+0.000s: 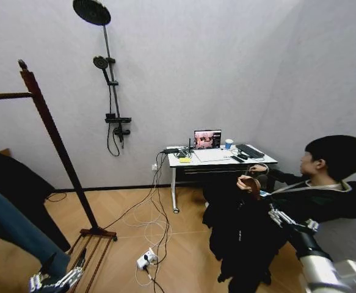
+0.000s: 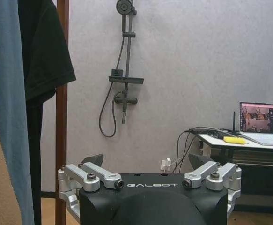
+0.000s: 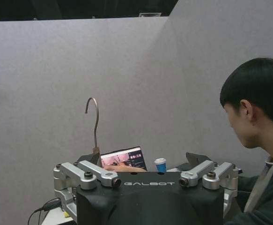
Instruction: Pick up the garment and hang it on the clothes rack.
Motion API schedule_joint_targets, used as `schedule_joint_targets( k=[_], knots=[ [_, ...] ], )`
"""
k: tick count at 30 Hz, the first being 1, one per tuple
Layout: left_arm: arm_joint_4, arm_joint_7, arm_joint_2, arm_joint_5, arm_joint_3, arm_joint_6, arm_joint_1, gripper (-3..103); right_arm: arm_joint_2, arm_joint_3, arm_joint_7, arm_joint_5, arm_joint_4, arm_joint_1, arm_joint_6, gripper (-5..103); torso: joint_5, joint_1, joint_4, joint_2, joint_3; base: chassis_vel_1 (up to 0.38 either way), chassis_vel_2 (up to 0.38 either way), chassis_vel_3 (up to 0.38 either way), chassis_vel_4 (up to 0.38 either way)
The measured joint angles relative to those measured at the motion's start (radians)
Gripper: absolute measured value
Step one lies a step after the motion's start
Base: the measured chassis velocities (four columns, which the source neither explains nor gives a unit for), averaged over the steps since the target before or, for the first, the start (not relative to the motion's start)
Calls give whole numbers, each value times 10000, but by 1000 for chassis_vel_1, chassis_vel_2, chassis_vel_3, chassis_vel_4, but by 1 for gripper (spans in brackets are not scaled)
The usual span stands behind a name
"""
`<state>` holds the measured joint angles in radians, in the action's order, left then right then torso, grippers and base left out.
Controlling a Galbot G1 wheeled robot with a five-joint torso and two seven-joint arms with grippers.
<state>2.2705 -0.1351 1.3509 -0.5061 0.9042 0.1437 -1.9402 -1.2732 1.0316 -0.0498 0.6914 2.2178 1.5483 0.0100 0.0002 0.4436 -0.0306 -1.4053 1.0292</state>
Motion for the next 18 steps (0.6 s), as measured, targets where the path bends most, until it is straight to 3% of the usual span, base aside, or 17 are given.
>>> schedule_joint_targets(
  k=[9, 14, 16, 18],
  knots=[
    [0, 2, 0, 0, 0, 0, 0, 100, 754, -720, 305, -294, -733, -1108, 272, 100, -1, 13, 1, 6, 5, 0, 0, 0, 0],
    [-1, 2, 0, 0, 0, 0, 0, 100, 1658, -1319, 550, -819, -1442, -1975, 617, 100, -1, 12, 1, 5, 5, 0, 0, 0, 0],
    [0, 2, 0, 0, 0, 0, 0, 100, 1821, -1497, 624, -933, -1606, -2139, 642, 98, -3, 12, 1, 6, 5, 0, 0, 0, 0],
    [0, 2, 0, 0, 0, 0, 0, 100, 2021, -1959, 744, -1298, -1941, -2528, 647, 83, -2, 12, 1, 6, 5, 0, 0, 0, 0]
  ],
)
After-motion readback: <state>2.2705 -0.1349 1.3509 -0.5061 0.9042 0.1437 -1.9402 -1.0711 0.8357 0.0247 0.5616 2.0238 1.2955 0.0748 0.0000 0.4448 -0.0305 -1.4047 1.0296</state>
